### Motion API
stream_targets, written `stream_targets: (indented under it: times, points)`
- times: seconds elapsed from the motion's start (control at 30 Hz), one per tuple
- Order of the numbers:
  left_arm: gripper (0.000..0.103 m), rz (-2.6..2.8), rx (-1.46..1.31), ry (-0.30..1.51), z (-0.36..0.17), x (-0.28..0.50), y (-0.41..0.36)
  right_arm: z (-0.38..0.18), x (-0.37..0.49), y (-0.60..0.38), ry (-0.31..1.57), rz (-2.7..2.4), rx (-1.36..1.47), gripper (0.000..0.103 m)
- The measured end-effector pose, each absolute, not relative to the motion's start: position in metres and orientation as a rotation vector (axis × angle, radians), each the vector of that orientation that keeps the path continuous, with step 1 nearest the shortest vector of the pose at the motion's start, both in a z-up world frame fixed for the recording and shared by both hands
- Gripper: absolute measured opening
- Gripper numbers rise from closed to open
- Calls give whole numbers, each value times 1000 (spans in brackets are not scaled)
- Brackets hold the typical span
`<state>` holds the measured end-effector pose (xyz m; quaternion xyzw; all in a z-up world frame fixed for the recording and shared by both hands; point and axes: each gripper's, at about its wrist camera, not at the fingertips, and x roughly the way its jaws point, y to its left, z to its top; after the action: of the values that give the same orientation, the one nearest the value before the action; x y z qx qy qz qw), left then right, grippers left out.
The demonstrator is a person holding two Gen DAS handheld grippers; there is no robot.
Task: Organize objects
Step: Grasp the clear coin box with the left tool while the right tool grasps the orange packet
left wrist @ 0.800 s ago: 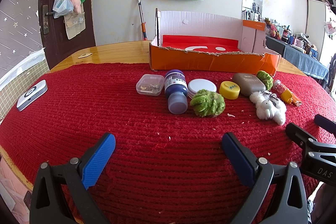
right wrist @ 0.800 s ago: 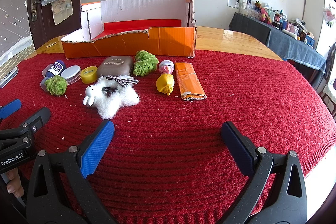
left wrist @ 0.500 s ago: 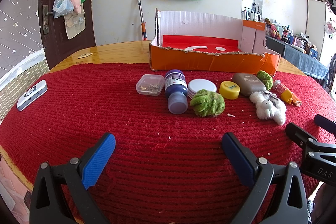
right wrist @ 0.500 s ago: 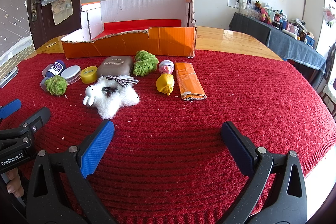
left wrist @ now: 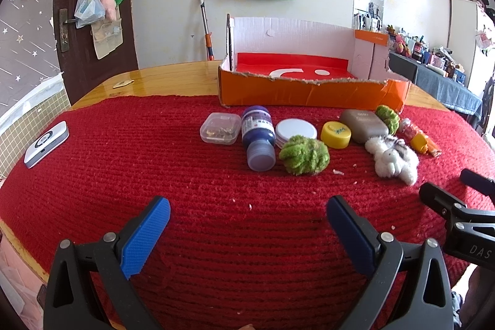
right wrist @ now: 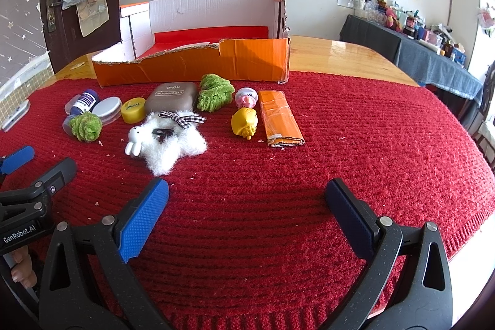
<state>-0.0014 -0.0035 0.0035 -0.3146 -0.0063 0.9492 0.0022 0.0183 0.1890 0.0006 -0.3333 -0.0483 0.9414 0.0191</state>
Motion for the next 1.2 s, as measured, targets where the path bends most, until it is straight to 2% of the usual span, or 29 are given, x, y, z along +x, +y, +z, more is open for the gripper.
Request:
stream_targets:
  times: [0.43, 0.7, 0.93, 1.2]
  points:
    - [103, 2980, -947, -57, 42, -16, -23, 27, -2, 207, -135, 2915, -1021, 103]
    - [103, 2930, -1052, -72, 48, -44, -47, 45, -33, 228, -143, 2869, -1057, 103]
    - [103, 2799, -1234, -177, 37, -77, -73, 42, -64, 245, -177, 2813, -1178, 103]
    - [102, 2719, -1311, -72, 30, -95, -77, 35, -81, 256, -121, 2810, -1375, 103]
